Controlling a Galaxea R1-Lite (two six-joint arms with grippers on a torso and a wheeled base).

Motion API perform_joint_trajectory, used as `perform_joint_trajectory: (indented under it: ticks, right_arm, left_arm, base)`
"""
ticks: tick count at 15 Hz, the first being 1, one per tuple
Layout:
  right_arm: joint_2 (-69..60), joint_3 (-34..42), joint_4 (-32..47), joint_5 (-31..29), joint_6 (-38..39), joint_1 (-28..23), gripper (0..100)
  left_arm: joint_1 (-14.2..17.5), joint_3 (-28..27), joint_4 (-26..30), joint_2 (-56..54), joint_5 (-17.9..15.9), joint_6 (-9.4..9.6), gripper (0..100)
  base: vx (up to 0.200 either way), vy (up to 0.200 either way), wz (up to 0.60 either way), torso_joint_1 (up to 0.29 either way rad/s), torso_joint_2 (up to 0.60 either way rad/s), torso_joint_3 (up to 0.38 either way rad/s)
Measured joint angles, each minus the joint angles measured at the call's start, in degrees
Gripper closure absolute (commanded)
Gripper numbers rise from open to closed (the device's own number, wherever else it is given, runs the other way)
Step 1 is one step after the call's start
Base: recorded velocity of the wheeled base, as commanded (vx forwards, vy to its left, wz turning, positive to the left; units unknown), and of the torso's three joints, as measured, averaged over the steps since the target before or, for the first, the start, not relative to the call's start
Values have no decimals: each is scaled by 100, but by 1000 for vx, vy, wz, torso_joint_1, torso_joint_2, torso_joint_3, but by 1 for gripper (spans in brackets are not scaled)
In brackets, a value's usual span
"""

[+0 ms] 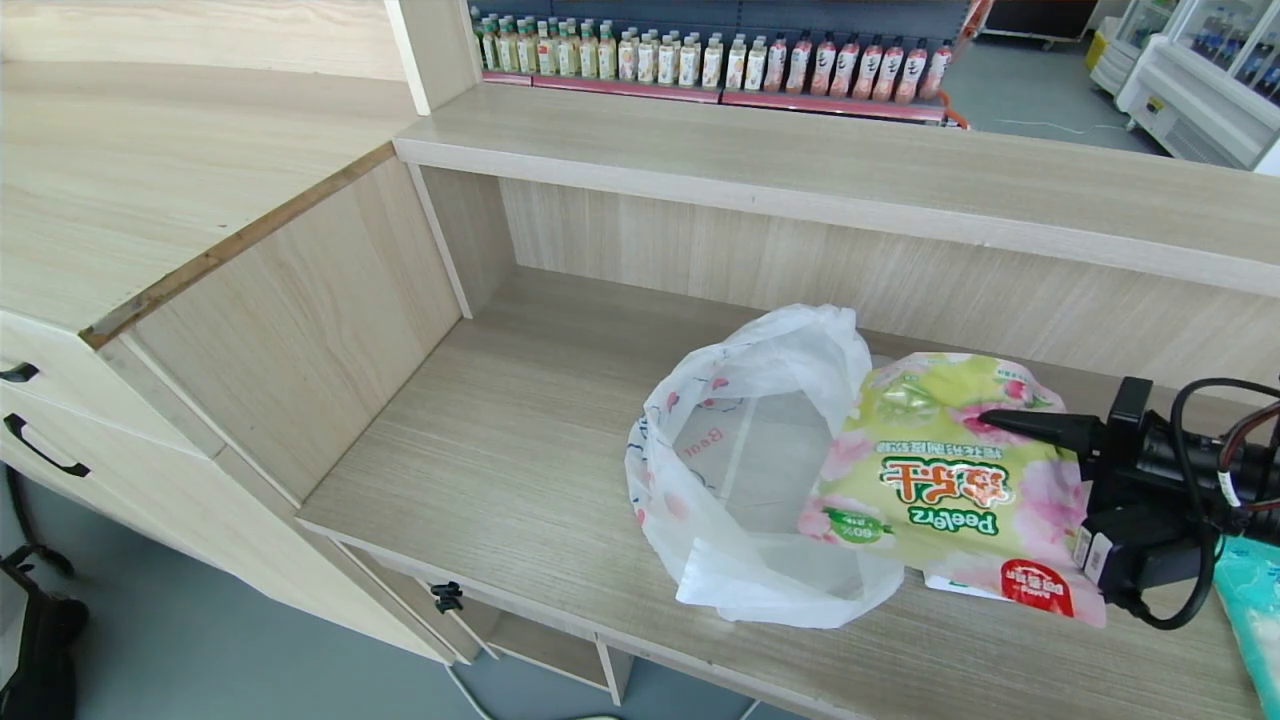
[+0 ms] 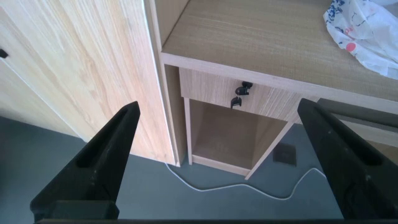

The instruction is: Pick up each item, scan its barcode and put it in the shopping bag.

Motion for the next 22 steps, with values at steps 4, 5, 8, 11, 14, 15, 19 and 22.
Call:
perform_joint_trajectory:
  ticks: [4,5,8,11,14,15,19,22]
  right_arm:
    - [-7,250,-17,-15,-79,-196,100]
    - [-5,312,-20,-17,-93,-251,100]
    - [4,372,-17,-88,-99,-325,100]
    - [12,375,-17,-105,-95,-334,100]
    - [9,367,-1,-116,138,-295,100]
    - [-10,361,5,-160,591,-228,100]
    - [-545,394,346,-1189,3594,413,100]
    - [-1309,347,1023,-2747,5995,1242,100]
  left_arm:
    - [0,0,0,0,0,0,0]
    - [0,0,0,0,0,0,0]
    - [0,0,0,0,0,0,0]
    - [0,0,0,0,0,0,0]
    - [0,0,0,0,0,0,0]
    - [0,0,0,0,0,0,0]
    - [0,0,0,0,0,0,0]
    - [0,0,0,0,0,0,0]
  base:
    - [0,0,0,0,0,0]
    - [0,0,0,0,0,0]
    - [0,0,0,0,0,0]
    - [0,0,0,0,0,0]
    - [0,0,0,0,0,0]
    - [0,0,0,0,0,0]
    - [0,0,0,0,0,0]
    - [0,0,0,0,0,0]
